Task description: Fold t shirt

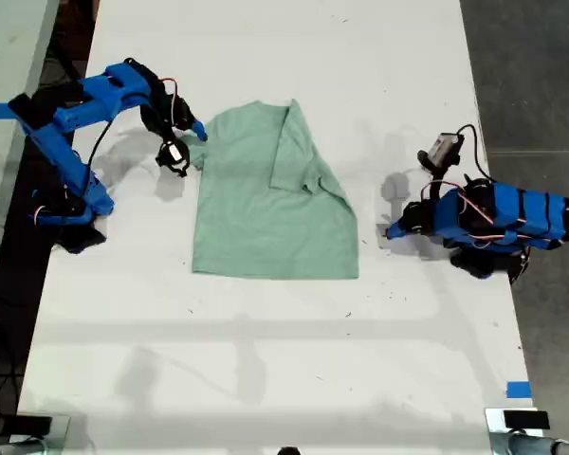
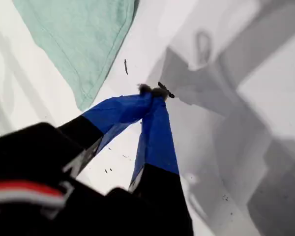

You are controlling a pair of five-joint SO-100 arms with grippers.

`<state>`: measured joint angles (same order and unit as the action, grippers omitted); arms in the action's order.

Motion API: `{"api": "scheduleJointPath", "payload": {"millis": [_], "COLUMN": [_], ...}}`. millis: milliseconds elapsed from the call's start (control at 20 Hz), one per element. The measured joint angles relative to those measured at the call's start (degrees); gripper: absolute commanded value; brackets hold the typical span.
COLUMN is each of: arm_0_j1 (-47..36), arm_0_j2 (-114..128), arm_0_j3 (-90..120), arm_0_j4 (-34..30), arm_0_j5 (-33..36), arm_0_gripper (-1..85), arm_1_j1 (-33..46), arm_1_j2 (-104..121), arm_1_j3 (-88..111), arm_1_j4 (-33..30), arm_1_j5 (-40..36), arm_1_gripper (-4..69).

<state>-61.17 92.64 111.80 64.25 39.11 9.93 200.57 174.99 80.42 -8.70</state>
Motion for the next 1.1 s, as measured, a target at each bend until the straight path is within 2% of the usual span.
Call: {"api": "scheduleJointPath", "payload": {"millis": [50,250,400,550,600,650,700,750,800,950,1100], "arm_0_j1": [-0.7,-0.7,9.67,23.64,27.6,31.11,34.28,36.83,38.5,37.53,37.88], "arm_0_j2": [-2.99,-7.21,0.88,1.14,-0.79,-3.78,-7.91,-12.39,-15.91,-13.18,5.62], "arm_0_j3": [-0.53,-6.94,-15.38,-26.19,-29.71,-33.05,-36.74,-41.31,-45.18,-46.23,-32.96], "arm_0_j4": [0.0,4.04,12.57,16.26,16.08,15.29,14.68,14.5,14.77,18.02,17.31], "arm_0_j5": [0.0,-0.53,-7.12,-15.12,-17.14,-18.81,-19.51,-19.51,-19.51,-18.98,-19.95], "arm_0_gripper": [-0.1,-0.2,-0.2,-0.2,3.5,29.7,28.9,23.6,-0.1,-0.2,-0.2], "arm_1_j1": [0.0,0.0,0.0,0.0,0.0,0.0,0.0,0.0,0.0,0.0,-0.09], "arm_1_j2": [0.0,0.0,0.0,0.0,0.0,0.0,0.0,0.0,0.0,0.0,0.0], "arm_1_j3": [0.0,0.0,0.0,0.0,0.0,0.0,0.0,0.0,0.0,0.0,0.0], "arm_1_j4": [0.0,0.0,0.0,0.0,0.0,0.0,0.0,0.0,0.0,0.0,0.0], "arm_1_j5": [0.0,0.0,0.0,0.0,0.0,0.0,0.0,0.0,0.0,0.0,0.0], "arm_1_gripper": [-2.0,-2.0,-2.0,-2.0,-2.0,-2.0,-2.0,-2.0,-2.0,-2.0,-2.0]}}
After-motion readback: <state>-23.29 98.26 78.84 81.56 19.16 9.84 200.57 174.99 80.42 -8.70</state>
